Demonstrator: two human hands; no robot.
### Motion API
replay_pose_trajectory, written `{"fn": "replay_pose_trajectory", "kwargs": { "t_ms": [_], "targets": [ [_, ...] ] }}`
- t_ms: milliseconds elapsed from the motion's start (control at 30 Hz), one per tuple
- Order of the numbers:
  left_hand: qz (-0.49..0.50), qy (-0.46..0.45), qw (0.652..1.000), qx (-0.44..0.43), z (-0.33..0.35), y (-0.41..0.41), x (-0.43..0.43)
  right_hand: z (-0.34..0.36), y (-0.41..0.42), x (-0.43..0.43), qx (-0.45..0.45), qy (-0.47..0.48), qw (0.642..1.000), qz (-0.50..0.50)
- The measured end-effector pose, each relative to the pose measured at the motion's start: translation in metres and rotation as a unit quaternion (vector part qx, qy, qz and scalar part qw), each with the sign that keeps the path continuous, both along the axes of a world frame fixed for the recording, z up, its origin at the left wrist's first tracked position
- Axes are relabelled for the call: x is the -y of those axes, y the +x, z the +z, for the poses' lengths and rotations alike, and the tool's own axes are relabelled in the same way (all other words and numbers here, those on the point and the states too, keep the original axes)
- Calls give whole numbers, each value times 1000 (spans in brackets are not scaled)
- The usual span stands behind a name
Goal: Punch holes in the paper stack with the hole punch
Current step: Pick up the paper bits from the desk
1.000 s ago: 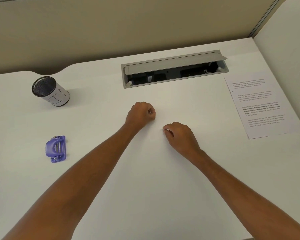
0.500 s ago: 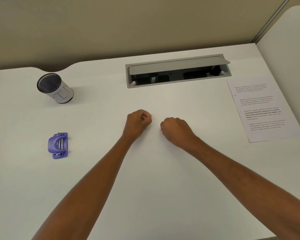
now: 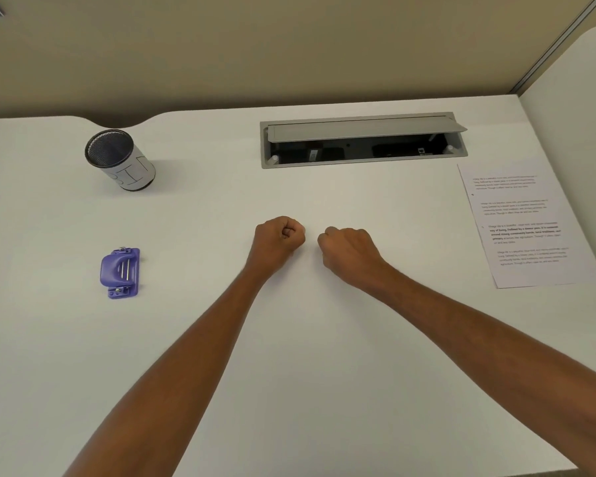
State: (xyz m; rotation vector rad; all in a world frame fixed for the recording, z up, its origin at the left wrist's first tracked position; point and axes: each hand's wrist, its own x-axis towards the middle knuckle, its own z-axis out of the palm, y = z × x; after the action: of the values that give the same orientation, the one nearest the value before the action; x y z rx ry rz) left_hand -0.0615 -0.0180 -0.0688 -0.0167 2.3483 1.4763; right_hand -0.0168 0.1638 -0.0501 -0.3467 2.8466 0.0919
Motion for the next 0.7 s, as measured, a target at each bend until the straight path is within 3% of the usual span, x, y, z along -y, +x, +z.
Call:
{"fn": "replay_pose_trajectory", "kwargs": {
  "t_ms": [100, 233, 367, 433, 533, 700],
  "targets": [
    [5, 2, 1000, 2, 0, 4, 1, -4, -3, -1, -8, -11, 1000, -14],
    [18, 18, 1000, 17, -2, 13, 6, -7, -8, -20, 24, -174, 972, -154],
    [38, 40, 998, 31, 0, 21, 15, -1, -9, -39, 61, -418, 841, -339],
    [43, 44, 997, 38, 2, 23, 21, 4, -12, -40, 65, -459, 805, -370],
    [58, 44, 997, 41, 5, 24, 37, 14, -24, -32, 64, -477, 796, -367],
    [115, 36, 992, 24, 22, 12, 78, 35, -56, 15, 72, -490, 813, -305]
  ]
}}
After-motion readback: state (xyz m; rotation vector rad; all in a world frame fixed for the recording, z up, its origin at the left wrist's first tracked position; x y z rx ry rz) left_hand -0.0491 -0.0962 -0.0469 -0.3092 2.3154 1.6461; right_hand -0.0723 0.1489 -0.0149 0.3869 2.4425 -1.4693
